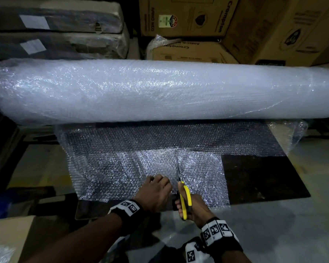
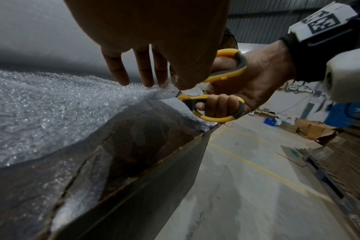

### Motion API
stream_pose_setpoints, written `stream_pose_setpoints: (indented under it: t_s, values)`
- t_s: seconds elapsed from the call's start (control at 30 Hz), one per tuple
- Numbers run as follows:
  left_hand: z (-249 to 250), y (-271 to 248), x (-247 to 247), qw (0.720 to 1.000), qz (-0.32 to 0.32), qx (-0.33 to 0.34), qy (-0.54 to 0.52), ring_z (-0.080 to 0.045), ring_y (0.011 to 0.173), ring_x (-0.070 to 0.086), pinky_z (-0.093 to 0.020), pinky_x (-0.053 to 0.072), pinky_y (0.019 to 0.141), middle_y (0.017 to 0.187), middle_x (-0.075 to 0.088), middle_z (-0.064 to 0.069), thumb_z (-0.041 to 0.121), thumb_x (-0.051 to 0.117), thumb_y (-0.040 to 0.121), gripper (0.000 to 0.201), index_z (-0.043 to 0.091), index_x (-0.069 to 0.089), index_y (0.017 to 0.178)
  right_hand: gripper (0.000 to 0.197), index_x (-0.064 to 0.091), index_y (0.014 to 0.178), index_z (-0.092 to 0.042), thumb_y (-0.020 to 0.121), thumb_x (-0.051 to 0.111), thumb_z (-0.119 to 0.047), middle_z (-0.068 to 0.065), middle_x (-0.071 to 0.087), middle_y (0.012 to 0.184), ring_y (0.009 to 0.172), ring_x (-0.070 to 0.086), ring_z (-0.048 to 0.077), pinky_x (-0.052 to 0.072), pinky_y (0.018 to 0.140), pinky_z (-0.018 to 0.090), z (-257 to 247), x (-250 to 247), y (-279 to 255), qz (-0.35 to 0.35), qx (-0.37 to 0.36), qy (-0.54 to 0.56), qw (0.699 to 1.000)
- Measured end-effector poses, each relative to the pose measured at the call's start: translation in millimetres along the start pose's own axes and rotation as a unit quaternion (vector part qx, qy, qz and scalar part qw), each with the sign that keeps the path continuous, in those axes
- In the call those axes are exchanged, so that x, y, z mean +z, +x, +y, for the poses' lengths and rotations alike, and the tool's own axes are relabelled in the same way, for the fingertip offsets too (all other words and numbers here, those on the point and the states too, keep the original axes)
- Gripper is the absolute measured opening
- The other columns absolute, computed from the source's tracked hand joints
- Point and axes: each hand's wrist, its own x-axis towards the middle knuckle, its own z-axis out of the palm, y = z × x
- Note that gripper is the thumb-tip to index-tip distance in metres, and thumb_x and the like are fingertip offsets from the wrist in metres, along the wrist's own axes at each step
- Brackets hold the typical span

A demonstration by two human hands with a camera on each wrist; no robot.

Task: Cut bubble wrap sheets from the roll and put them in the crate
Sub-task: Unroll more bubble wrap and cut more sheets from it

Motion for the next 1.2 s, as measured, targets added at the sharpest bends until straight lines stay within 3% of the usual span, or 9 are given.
stream_pose_setpoints:
  t_s: [0.3, 0.4, 0.57, 0.7, 0.8, 1.03, 1.2]
  values:
    - [2, -2, 0, 0.999, -0.029, 0.012, -0.006, -0.024, 0.085, 0.059, -0.039, 0.051, 0.065, 0.094, 0.06, -0.003, 0.038, 0.046, 0.084, 0.025, 0.017, 0.06, 0.09, 0.058, 0.063, 0.062, 0.0, 0.083, 0.071, -0.054, 0.009, 0.057, 0.049, 0.038, 0.051, 0.017, 0.041, 0.039, 0.02, 3, 3, 2, 0.024, -0.013, 0.002, 1.0]
    - [2, -1, -1, 0.999, -0.031, 0.014, -0.006, -0.022, 0.084, 0.059, -0.038, 0.049, 0.066, 0.094, 0.06, -0.001, 0.038, 0.047, 0.083, 0.025, 0.019, 0.06, 0.09, 0.063, 0.065, 0.064, 0.0, 0.081, 0.069, -0.06, 0.012, 0.059, 0.053, 0.041, 0.053, 0.02, 0.045, 0.041, 0.023, 3, 2, 3, 0.019, -0.008, -0.007, 1.0]
    - [1, 0, -1, 0.999, -0.023, 0.018, -0.013, -0.022, 0.083, 0.058, -0.037, 0.05, 0.067, 0.093, 0.059, -0.001, 0.037, 0.047, 0.081, 0.023, 0.019, 0.059, 0.089, 0.077, 0.067, 0.065, -0.003, 0.062, 0.065, -0.08, 0.013, 0.062, 0.06, 0.048, 0.057, 0.023, 0.048, 0.047, 0.027, 2, 3, 8, 0.003, 0.002, -0.037, 0.999]
    - [0, 1, 2, 0.999, -0.029, 0.026, -0.013, -0.022, 0.084, 0.058, -0.037, 0.048, 0.068, 0.093, 0.059, -0.001, 0.037, 0.046, 0.082, 0.023, 0.019, 0.058, 0.09, 0.078, 0.066, 0.073, 0.001, 0.07, 0.063, -0.077, 0.011, 0.059, 0.056, 0.043, 0.054, 0.021, 0.046, 0.043, 0.025, -8, 1, 7, -0.009, -0.003, -0.042, 0.999]
    - [0, 0, 3, 0.999, -0.031, 0.028, -0.016, -0.022, 0.083, 0.058, -0.036, 0.048, 0.066, 0.092, 0.058, -0.001, 0.039, 0.045, 0.083, 0.023, 0.02, 0.056, 0.09, 0.074, 0.063, 0.071, 0.0, 0.078, 0.061, -0.073, 0.01, 0.057, 0.053, 0.041, 0.051, 0.021, 0.044, 0.042, 0.022, -11, 0, 6, -0.01, -0.009, -0.047, 0.999]
    - [-1, -2, 9, 0.999, -0.032, 0.028, -0.029, -0.021, 0.085, 0.056, -0.036, 0.051, 0.064, 0.093, 0.057, -0.002, 0.038, 0.048, 0.081, 0.023, 0.019, 0.051, 0.093, 0.077, 0.064, 0.054, -0.007, 0.054, 0.066, -0.085, 0.014, 0.06, 0.056, 0.042, 0.055, 0.022, 0.042, 0.042, 0.024, -9, 5, 14, 0.013, -0.045, -0.069, 0.996]
    - [-1, -1, 9, 0.999, -0.032, 0.027, -0.022, -0.02, 0.085, 0.057, -0.034, 0.052, 0.065, 0.092, 0.057, 0.0, 0.039, 0.051, 0.08, 0.021, 0.021, 0.052, 0.091, 0.073, 0.061, 0.063, -0.001, 0.071, 0.066, -0.073, 0.013, 0.057, 0.052, 0.039, 0.052, 0.021, 0.04, 0.038, 0.022, -10, 2, 12, 0.002, -0.034, -0.049, 0.998]
